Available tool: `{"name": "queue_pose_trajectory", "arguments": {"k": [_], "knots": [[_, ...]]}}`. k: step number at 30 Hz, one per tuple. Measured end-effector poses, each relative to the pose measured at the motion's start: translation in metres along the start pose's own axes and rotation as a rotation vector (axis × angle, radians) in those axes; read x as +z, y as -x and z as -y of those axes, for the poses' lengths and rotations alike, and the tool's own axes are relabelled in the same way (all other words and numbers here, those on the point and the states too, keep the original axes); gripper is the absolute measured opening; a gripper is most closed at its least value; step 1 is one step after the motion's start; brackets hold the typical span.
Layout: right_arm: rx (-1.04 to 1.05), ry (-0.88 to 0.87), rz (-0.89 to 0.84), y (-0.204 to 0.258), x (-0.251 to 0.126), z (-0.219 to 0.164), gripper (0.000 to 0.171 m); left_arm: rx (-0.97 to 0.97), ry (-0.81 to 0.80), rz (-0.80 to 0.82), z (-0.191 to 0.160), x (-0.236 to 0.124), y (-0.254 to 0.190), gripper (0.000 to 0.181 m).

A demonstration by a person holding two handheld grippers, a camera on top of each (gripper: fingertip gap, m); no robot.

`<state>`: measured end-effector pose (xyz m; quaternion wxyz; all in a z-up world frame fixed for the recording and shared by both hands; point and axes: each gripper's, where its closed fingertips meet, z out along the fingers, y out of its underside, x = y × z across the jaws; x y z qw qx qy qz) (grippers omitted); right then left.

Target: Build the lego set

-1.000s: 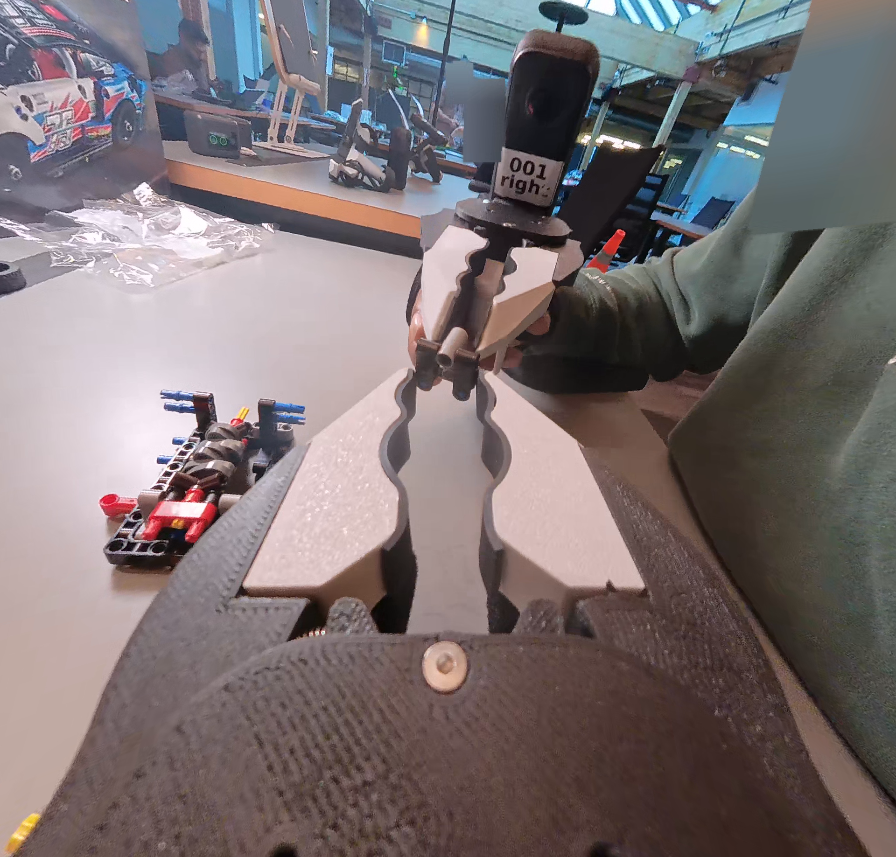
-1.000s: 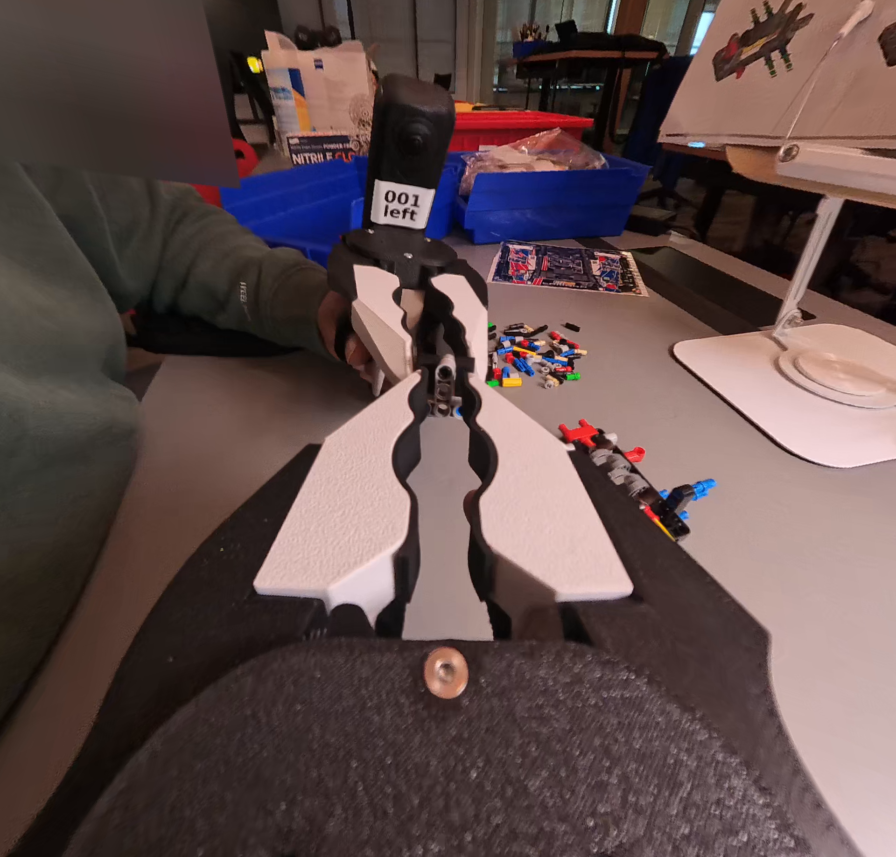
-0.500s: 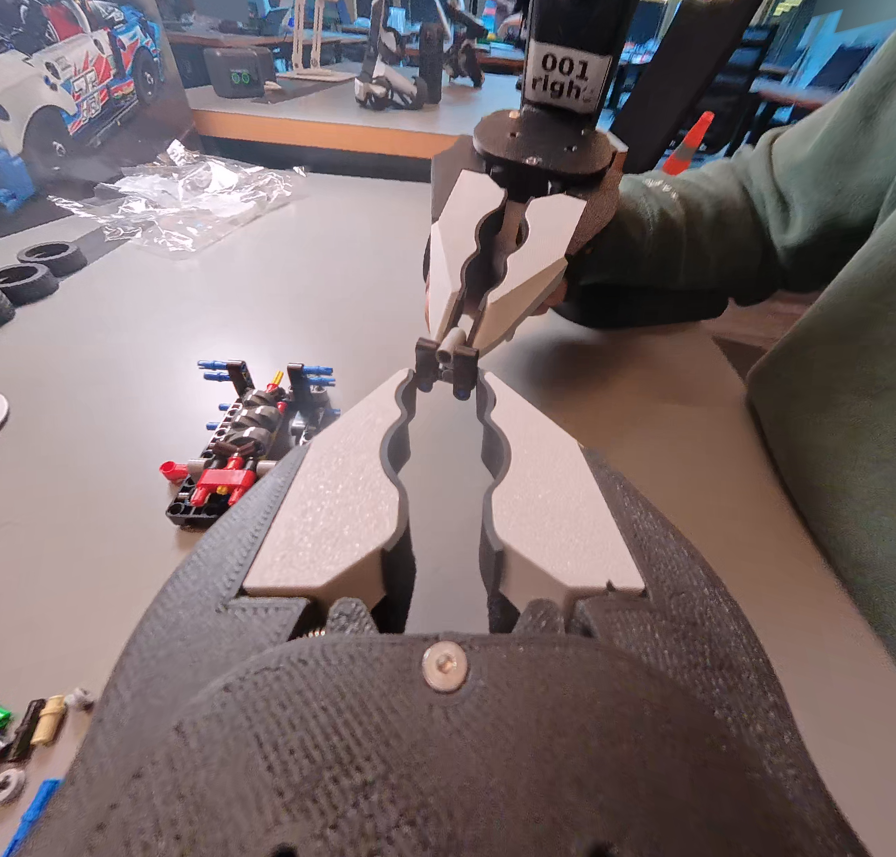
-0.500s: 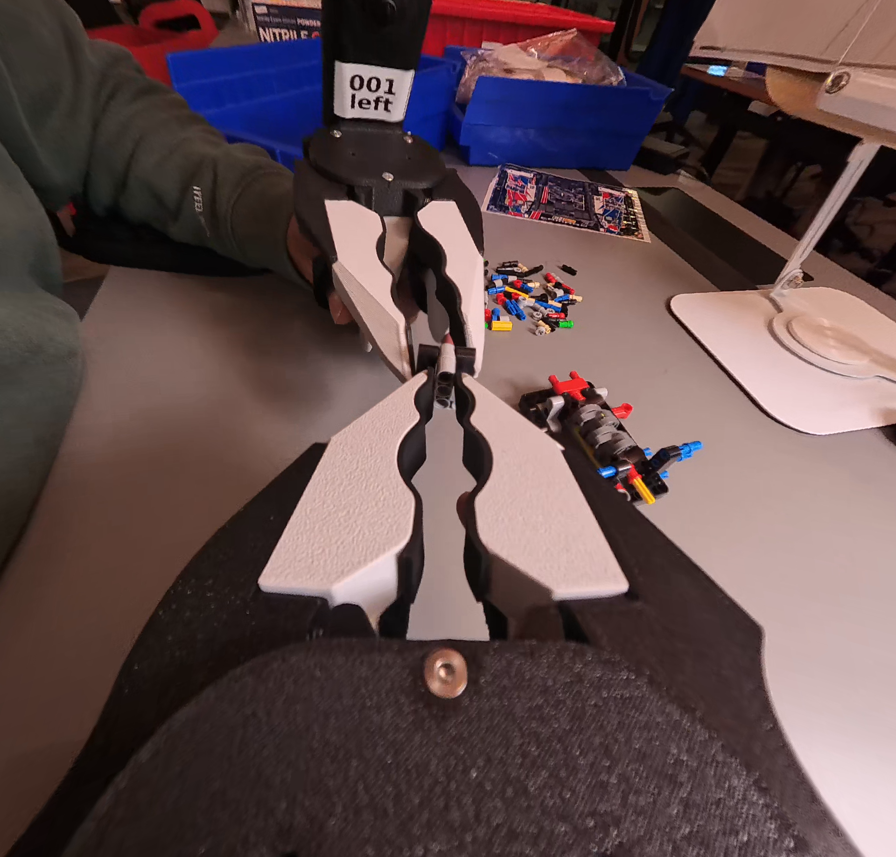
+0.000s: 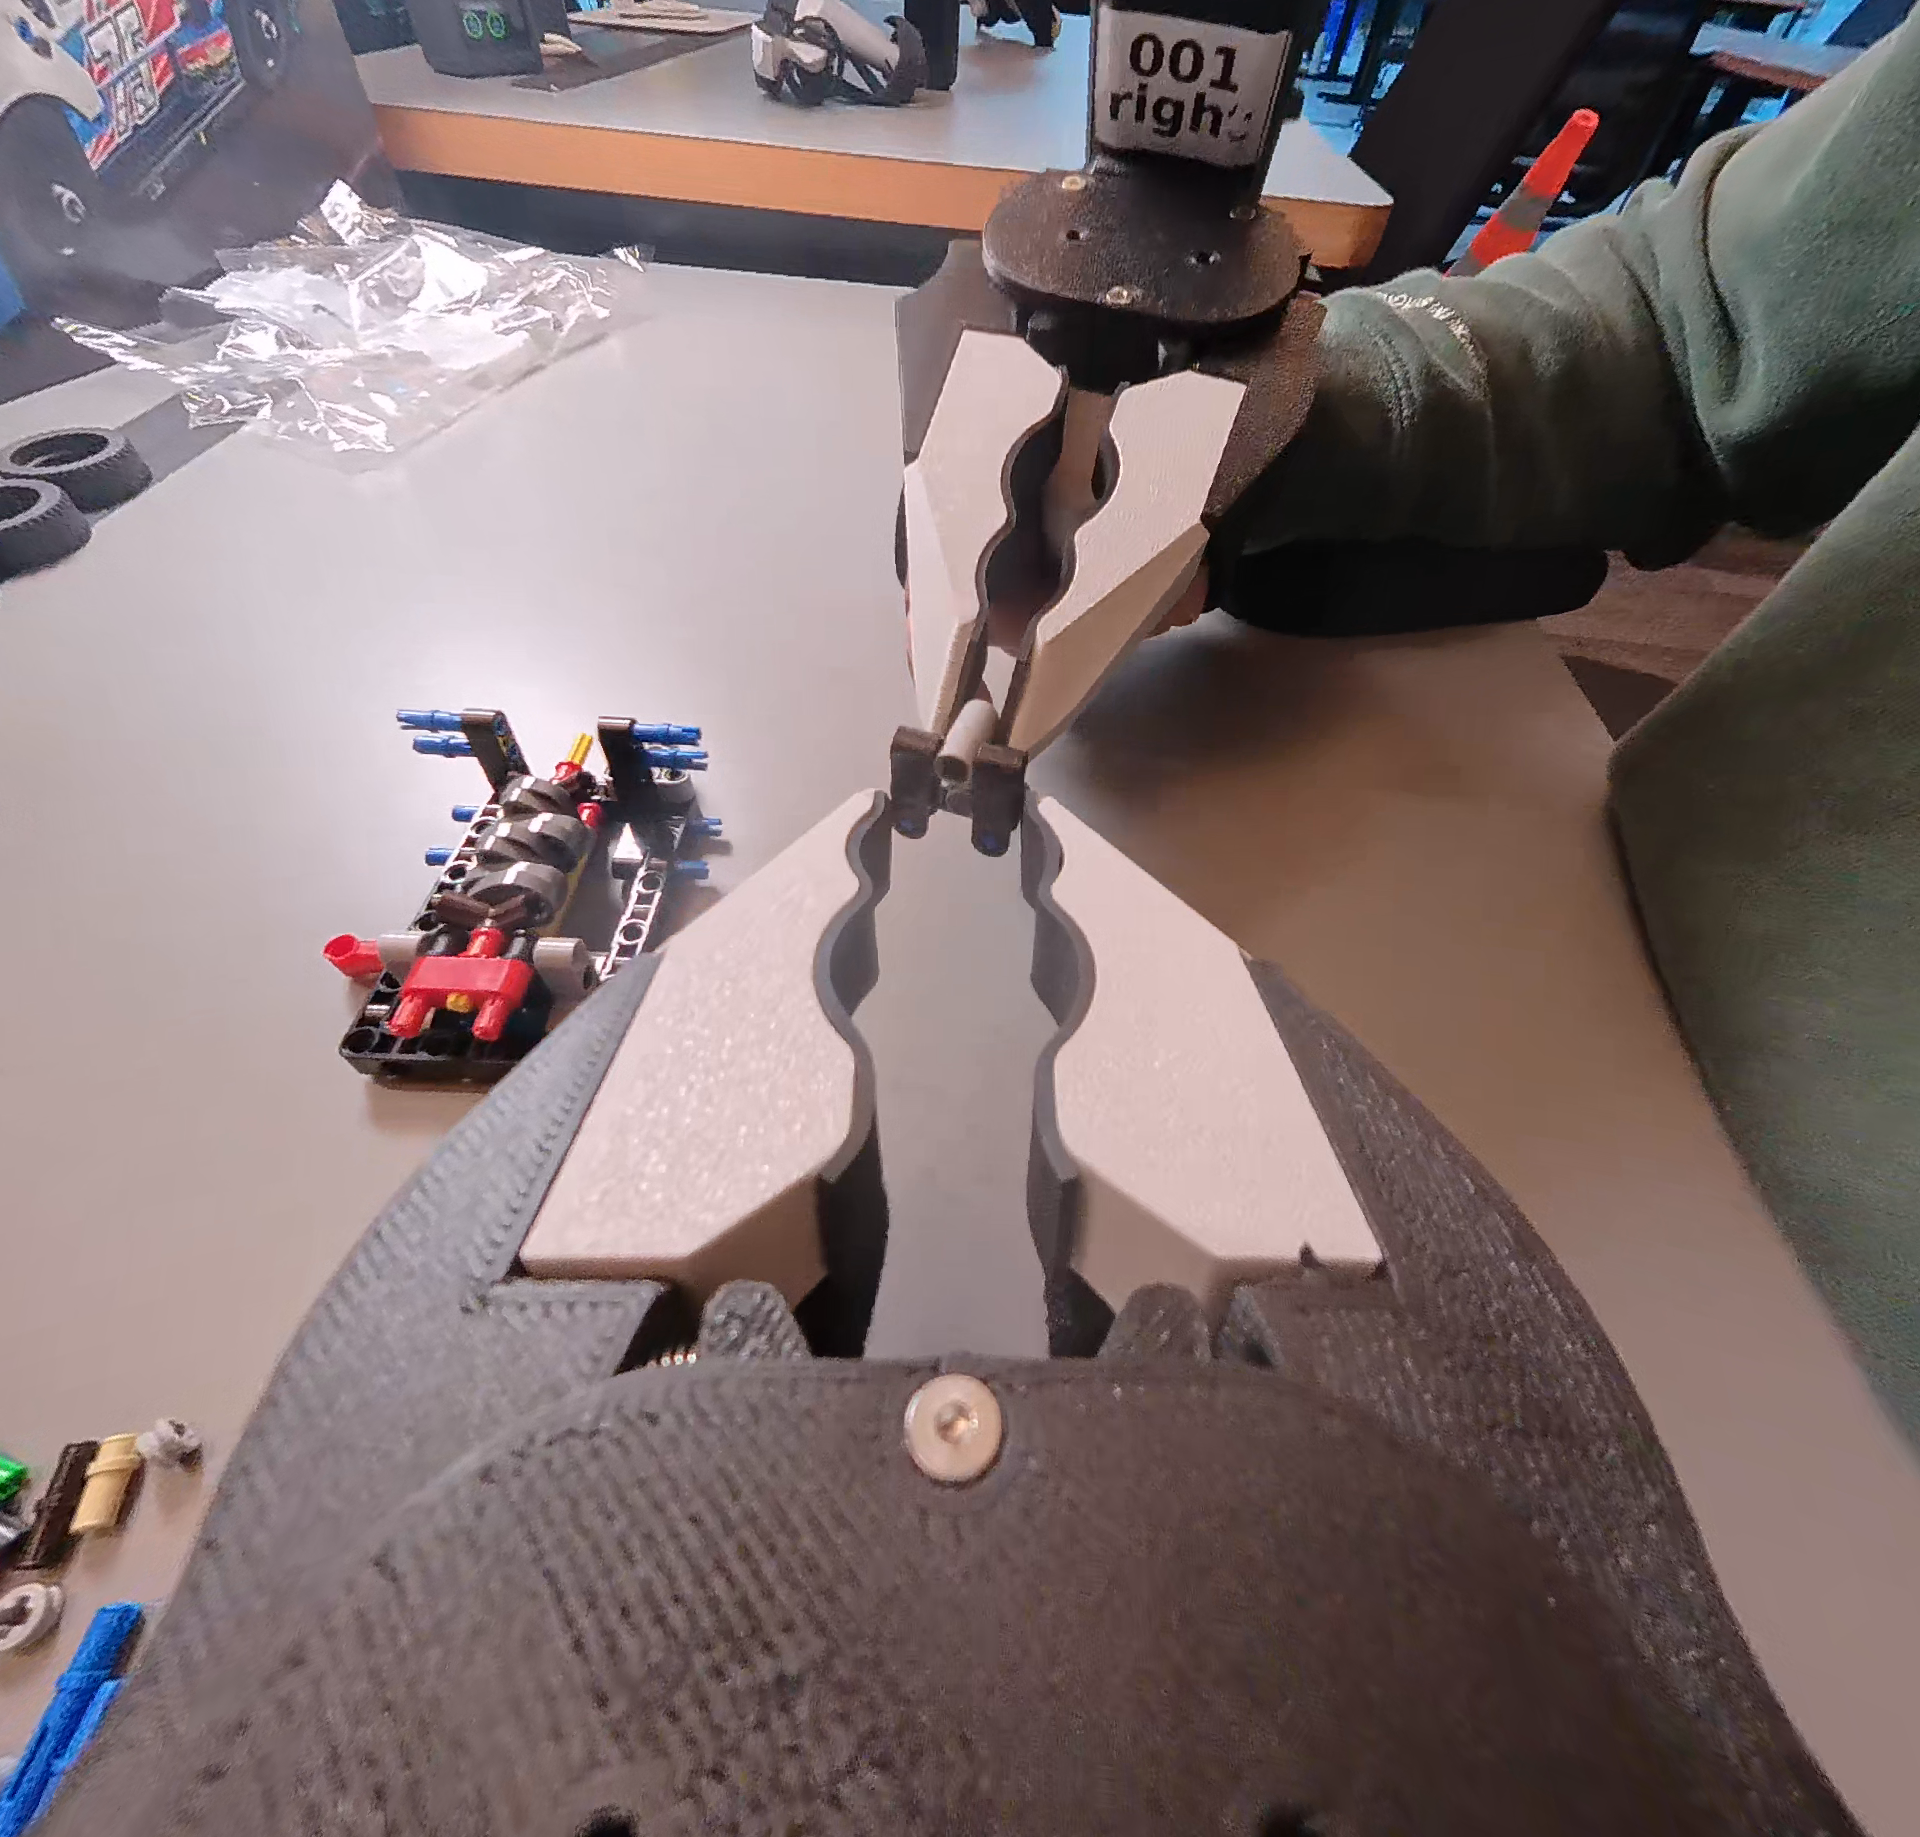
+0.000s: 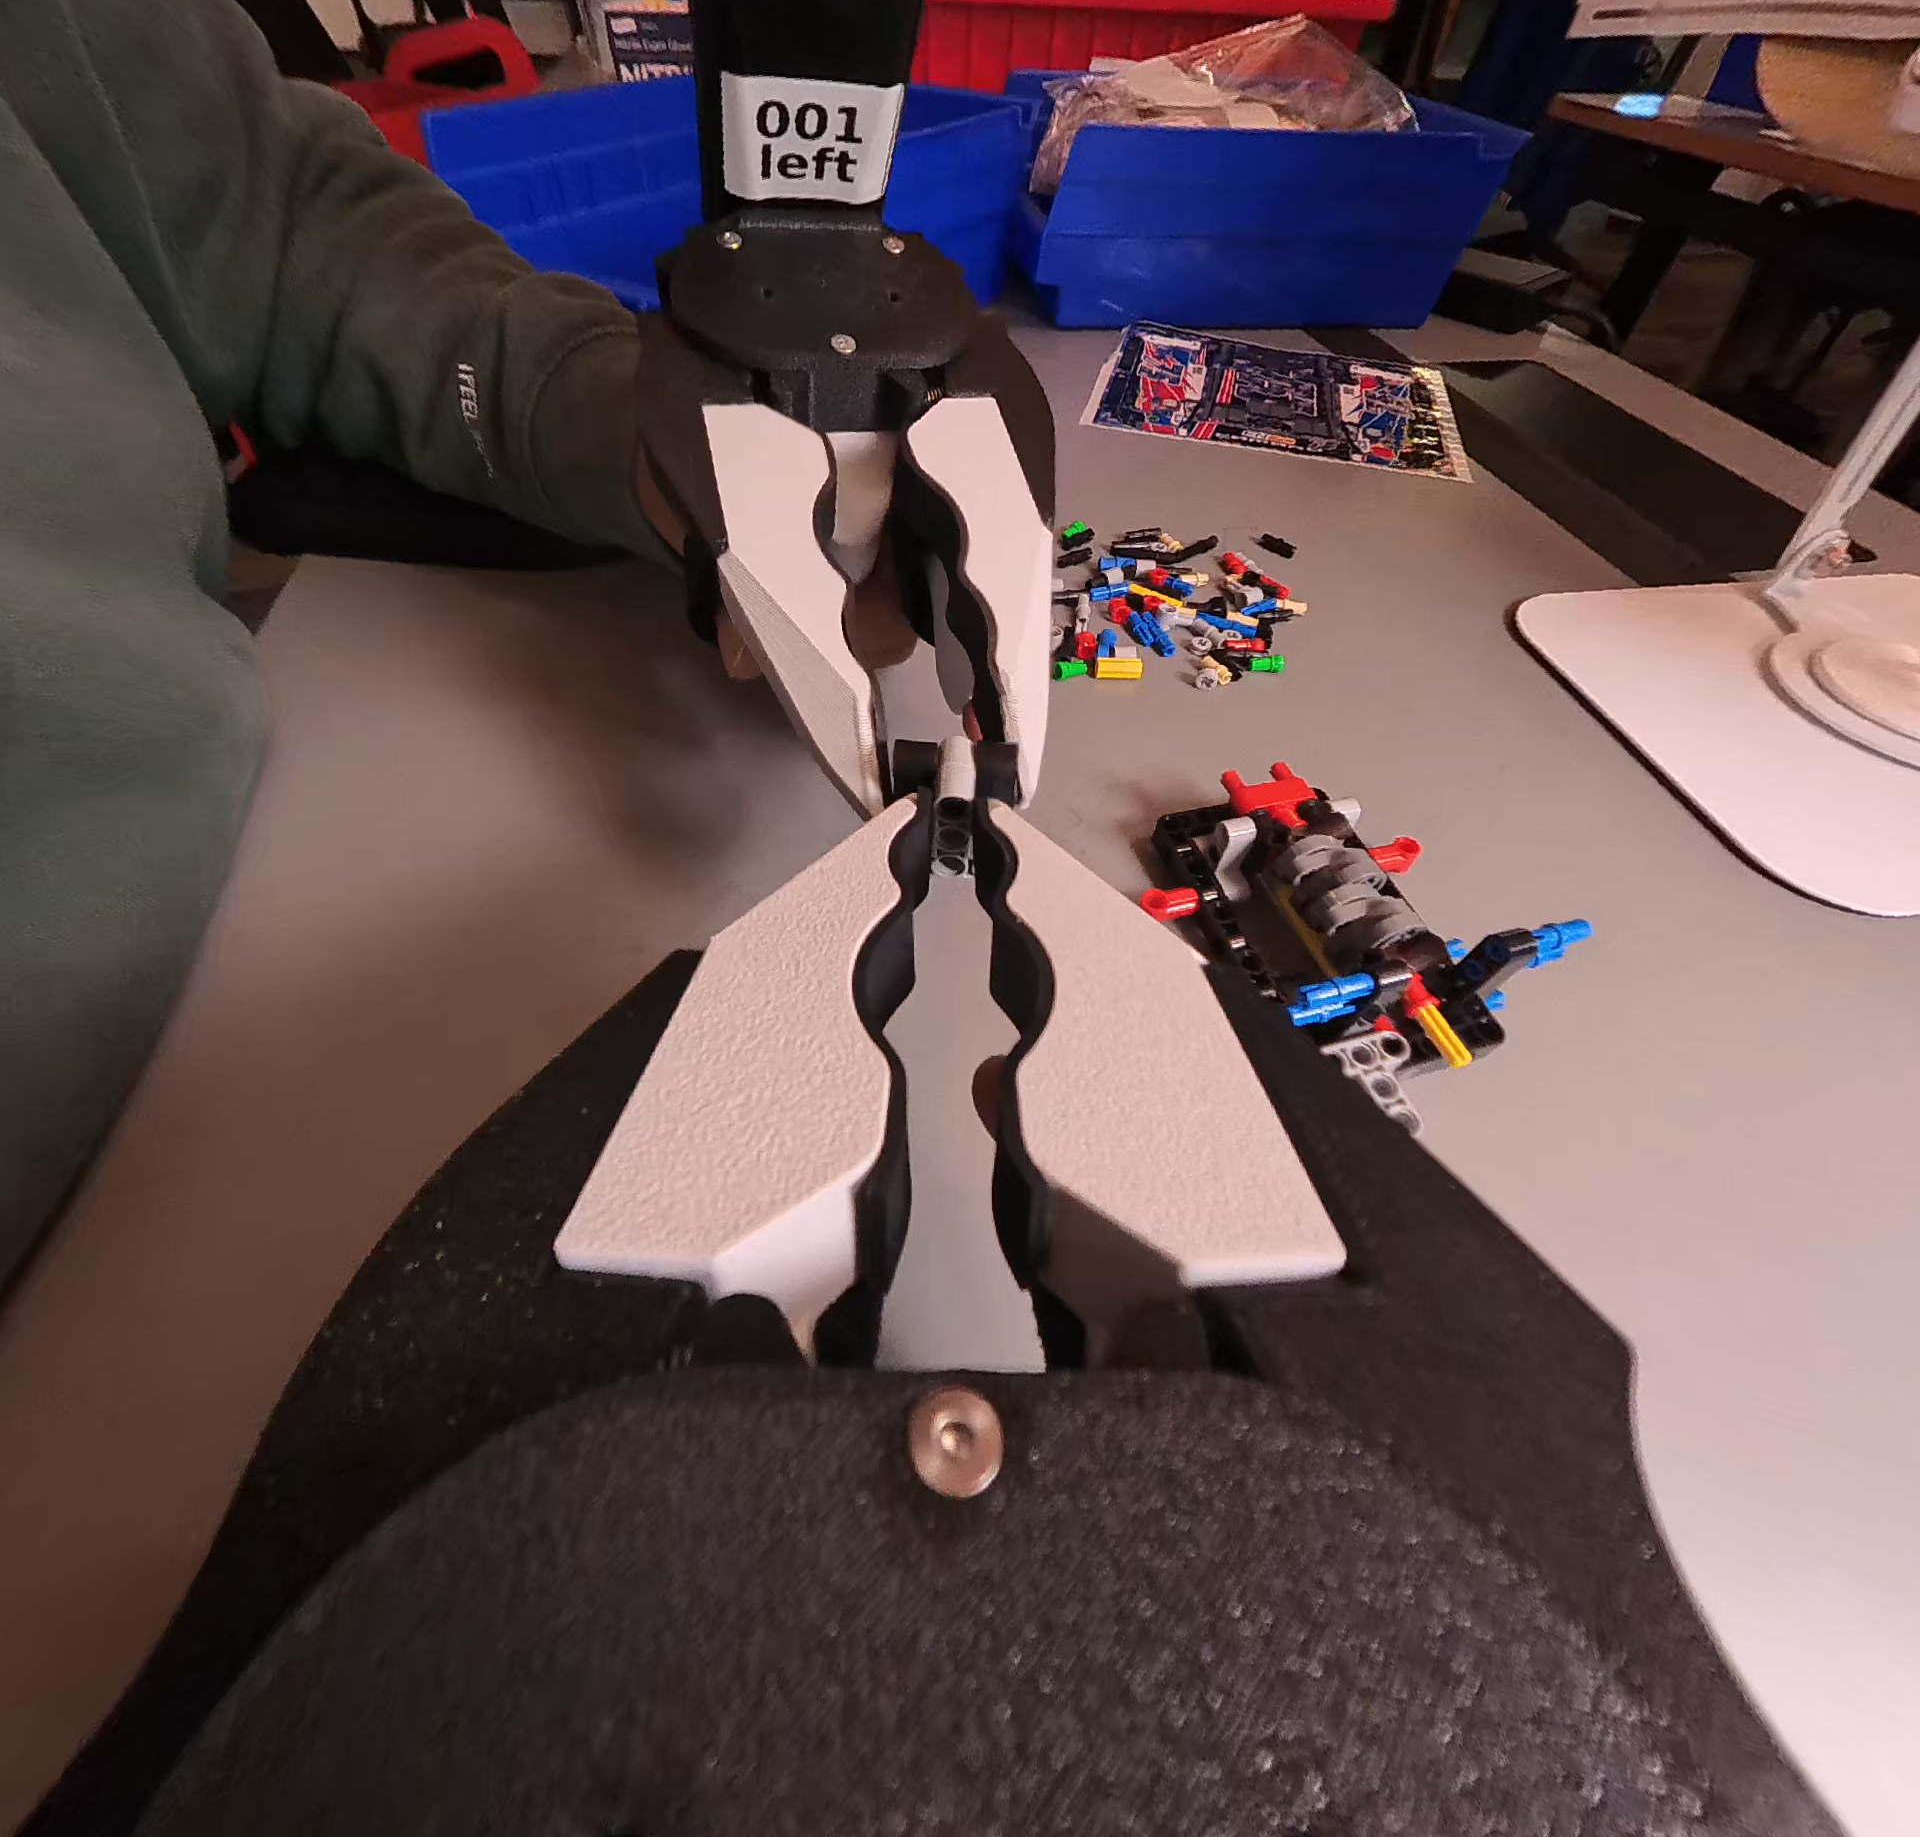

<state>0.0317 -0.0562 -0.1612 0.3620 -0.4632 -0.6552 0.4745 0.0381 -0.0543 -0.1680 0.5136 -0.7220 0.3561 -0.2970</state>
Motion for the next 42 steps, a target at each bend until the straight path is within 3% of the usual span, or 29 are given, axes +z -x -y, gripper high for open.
{"name": "queue_pose_trajectory", "arguments": {"k": [8, 13, 18, 22, 26, 32, 42], "knots": [[0.072, -0.053, -0.024, -0.02, -0.009, 0.001, 0.005, -0.048, 0.003, 0.125, -0.003, -0.017, 0.04, 0.034], [0.086, -0.063, -0.084, -0.042, -0.018, 0.0, 0.005, -0.054, 0.152, 0.212, -0.024, -0.023, 0.077, 0.052], [0.068, -0.036, -0.174, -0.079, -0.03, -0.005, 0.005, -0.061, 0.292, 0.178, -0.035, -0.014, 0.095, 0.078], [0.093, -0.031, -0.217, -0.11, -0.039, -0.011, 0.005, -0.059, 0.368, 0.1, -0.039, 0.002, 0.098, 0.087], [0.129, -0.053, -0.231, -0.129, -0.045, -0.011, 0.005, -0.034, 0.472, 0.012, -0.052, 0.015, 0.091, 0.088], [0.118, -0.051, -0.235, -0.126, -0.048, -0.013, 0.005, 0.033, 0.503, -0.001, -0.056, 0.014, 0.096, 0.06], [0.065, 0.081, -0.095, -0.092, -0.039, -0.032, 0.005, 0.102, 0.468, -0.14, -0.059, 0.005, 0.084, 0.06]]}}
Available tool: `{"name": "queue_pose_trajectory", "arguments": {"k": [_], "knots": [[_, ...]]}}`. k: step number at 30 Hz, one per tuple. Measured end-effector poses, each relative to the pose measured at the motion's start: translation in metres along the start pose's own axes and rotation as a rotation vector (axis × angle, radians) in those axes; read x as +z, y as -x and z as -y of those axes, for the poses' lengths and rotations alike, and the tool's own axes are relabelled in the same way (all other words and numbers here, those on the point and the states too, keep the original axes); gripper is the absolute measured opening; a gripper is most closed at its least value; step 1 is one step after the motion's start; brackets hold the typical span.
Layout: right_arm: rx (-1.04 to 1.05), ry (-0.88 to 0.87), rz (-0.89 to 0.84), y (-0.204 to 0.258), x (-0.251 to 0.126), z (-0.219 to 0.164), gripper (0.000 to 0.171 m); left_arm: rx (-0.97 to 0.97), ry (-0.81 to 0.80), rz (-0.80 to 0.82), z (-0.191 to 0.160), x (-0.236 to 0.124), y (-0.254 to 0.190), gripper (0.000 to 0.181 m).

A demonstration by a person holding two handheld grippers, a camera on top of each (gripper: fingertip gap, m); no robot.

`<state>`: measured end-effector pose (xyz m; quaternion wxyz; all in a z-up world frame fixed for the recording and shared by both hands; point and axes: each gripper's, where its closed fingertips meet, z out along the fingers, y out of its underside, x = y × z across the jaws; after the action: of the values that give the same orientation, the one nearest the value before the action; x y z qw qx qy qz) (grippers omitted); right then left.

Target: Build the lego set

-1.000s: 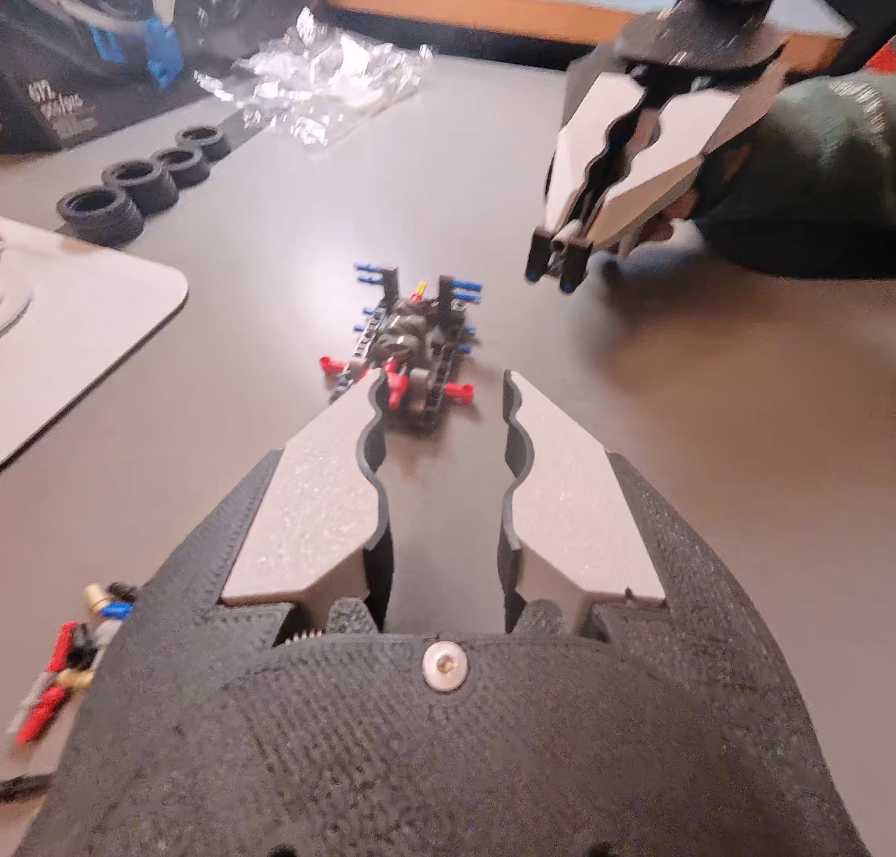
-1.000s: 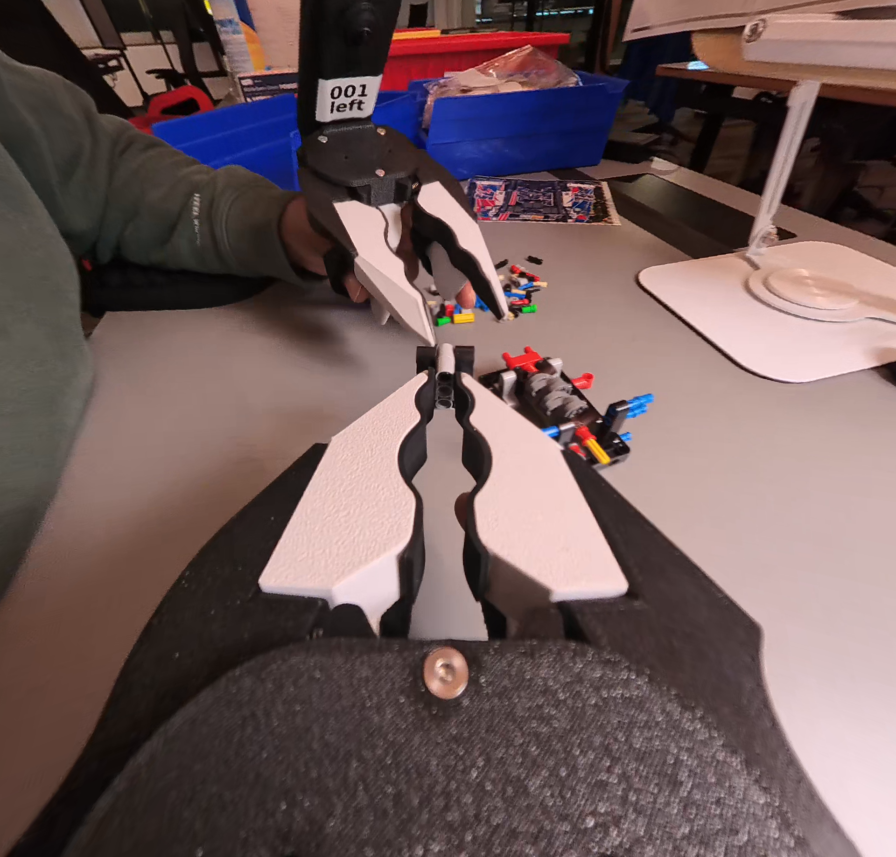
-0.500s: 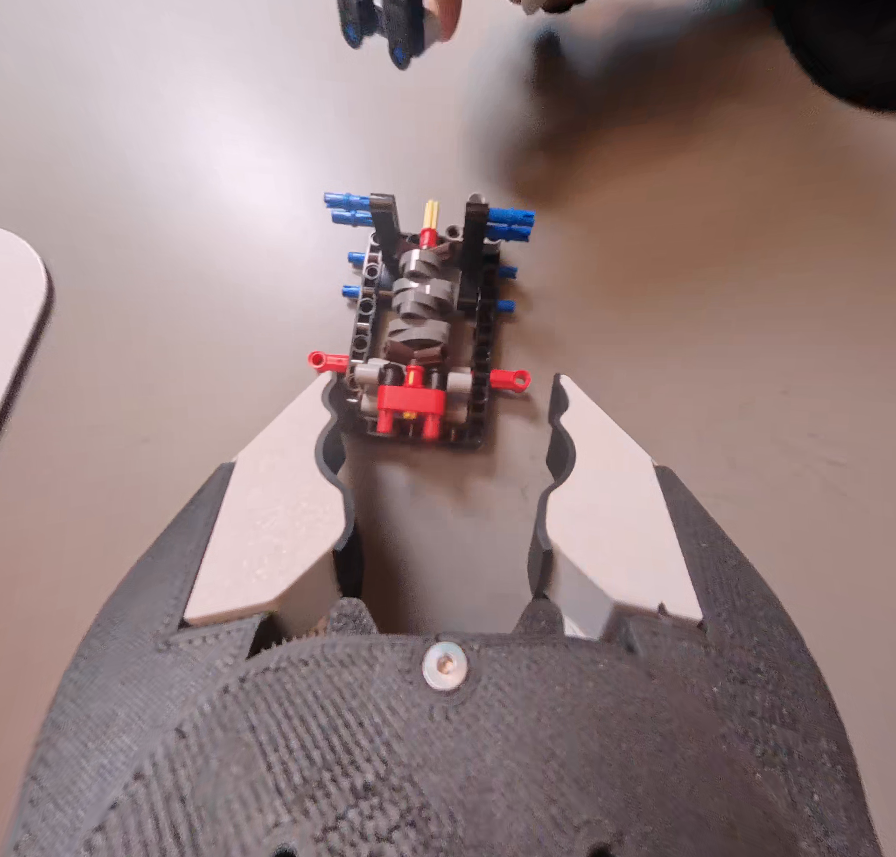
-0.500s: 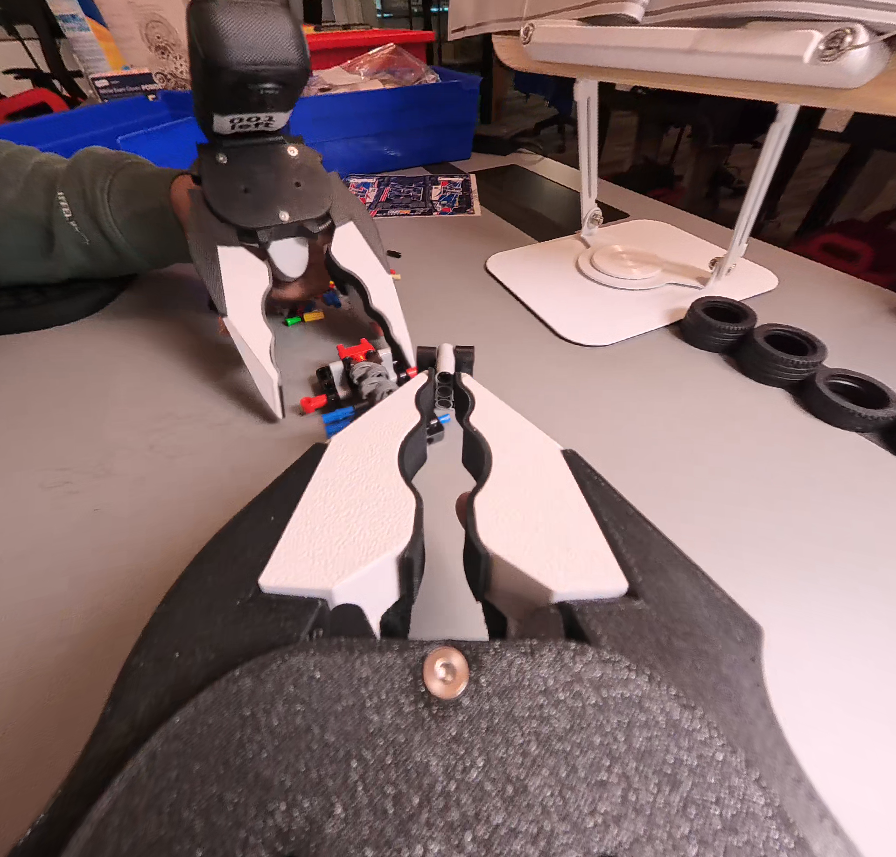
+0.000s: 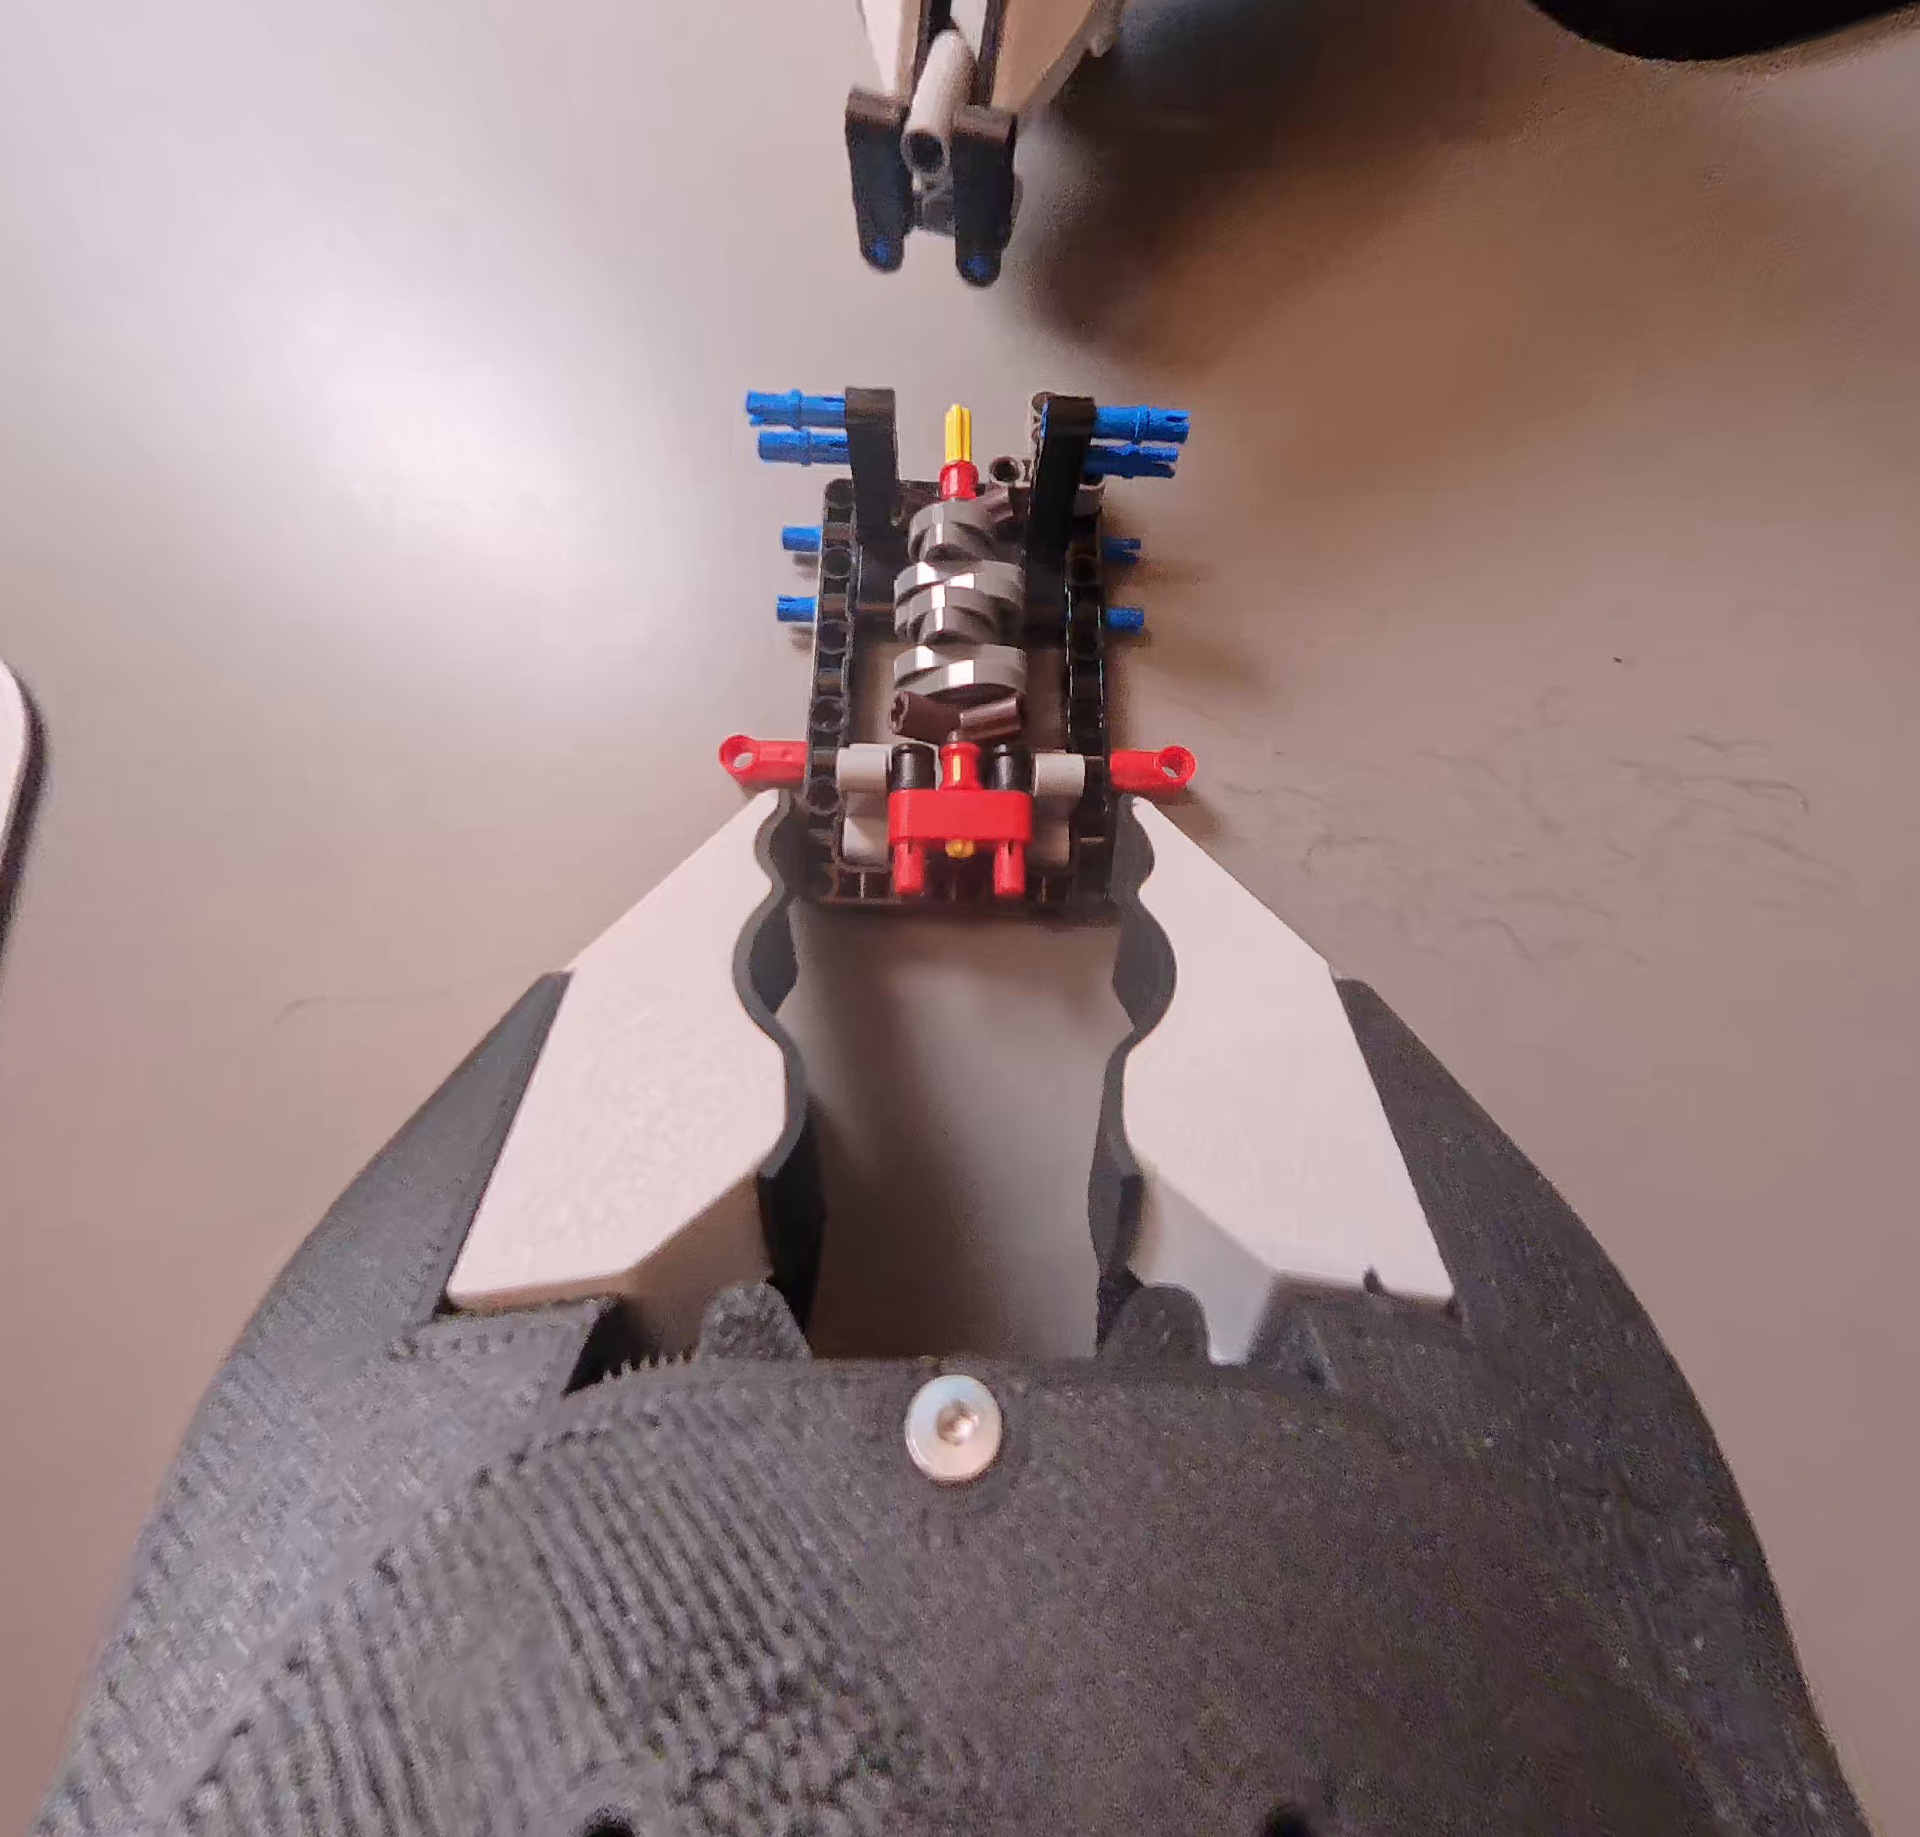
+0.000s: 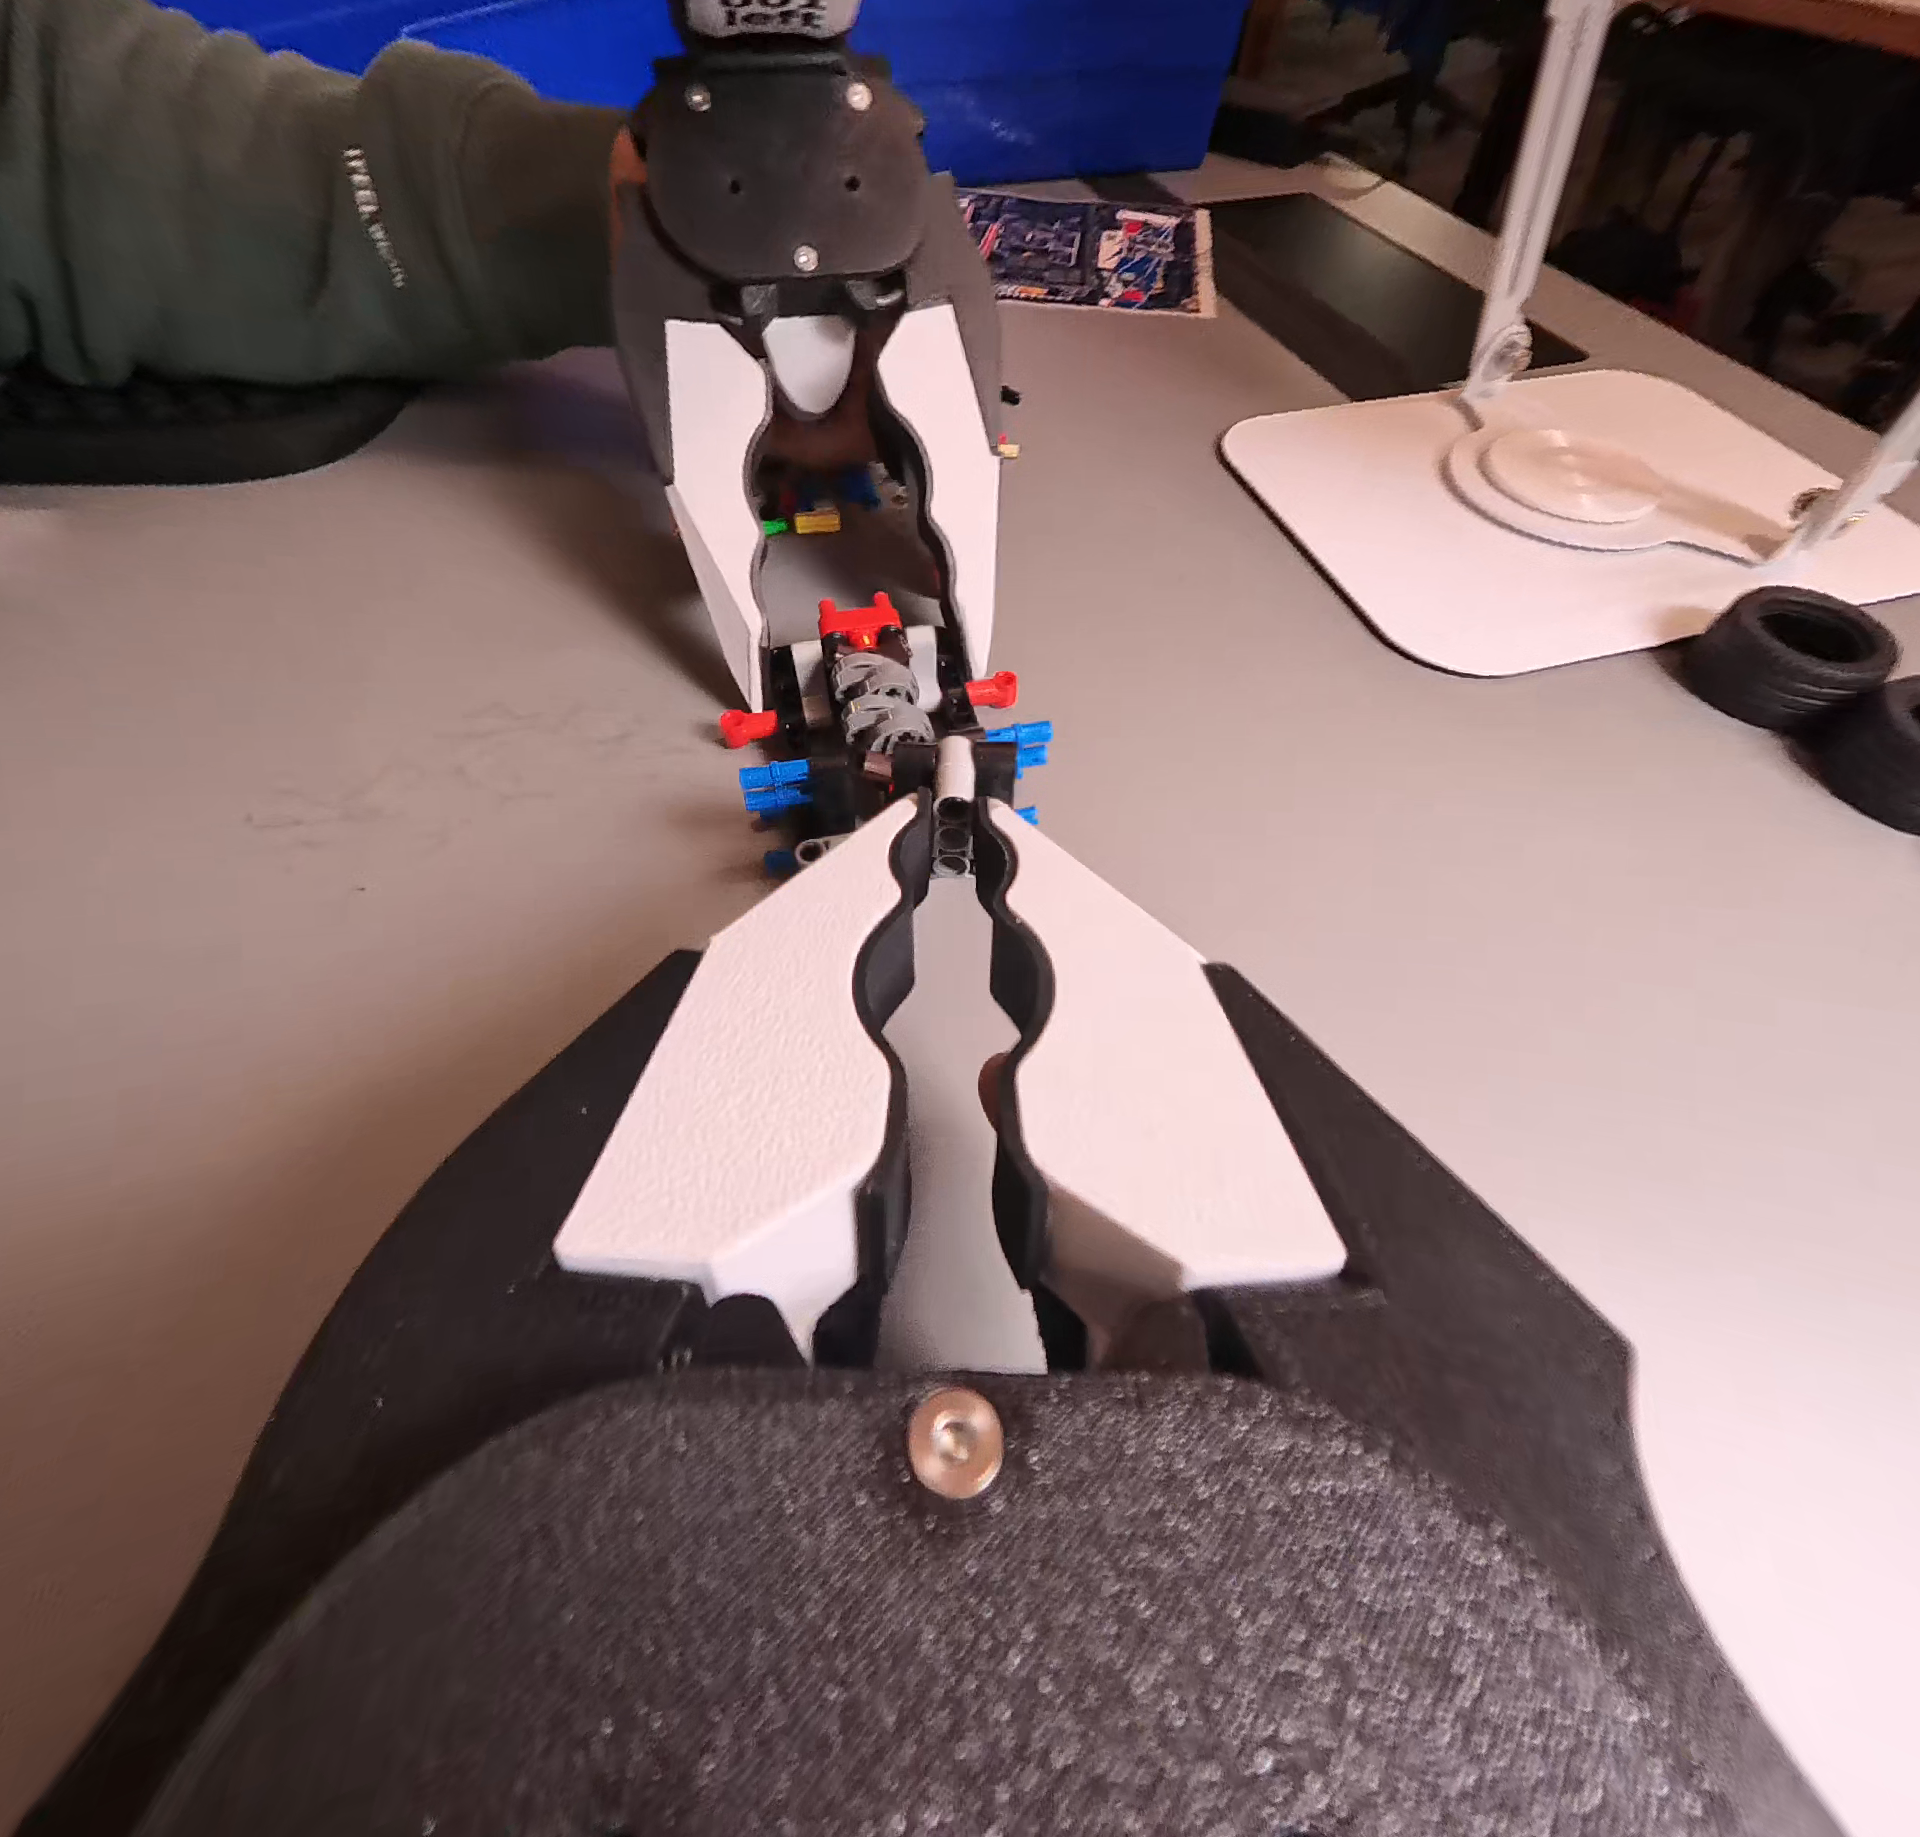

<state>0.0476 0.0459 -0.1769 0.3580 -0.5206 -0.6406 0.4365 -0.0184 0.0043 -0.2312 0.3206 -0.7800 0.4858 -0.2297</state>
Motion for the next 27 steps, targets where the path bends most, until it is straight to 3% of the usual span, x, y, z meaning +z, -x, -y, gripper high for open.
{"name": "queue_pose_trajectory", "arguments": {"k": [12, 19, 25, 27], "knots": [[-0.041, 0.106, 0.083, 0.018, 0.011, -0.016, 0.006, 0.039, -0.021, -0.054, -0.003, -0.003, -0.007, 0.06], [-0.047, 0.133, 0.082, 0.018, 0.014, -0.019, 0.006, -0.053, -0.109, -0.063, 0.008, -0.019, -0.006, 0.062], [-0.054, 0.155, 0.076, 0.017, 0.019, -0.021, 0.006, -0.02, -0.024, -0.034, 0.002, 0.001, -0.013, 0.084], [-0.059, 0.164, 0.078, 0.017, 0.02, -0.022, 0.006, -0.003, -0.021, -0.01, 0.003, 0.005, -0.012, 0.082]]}}
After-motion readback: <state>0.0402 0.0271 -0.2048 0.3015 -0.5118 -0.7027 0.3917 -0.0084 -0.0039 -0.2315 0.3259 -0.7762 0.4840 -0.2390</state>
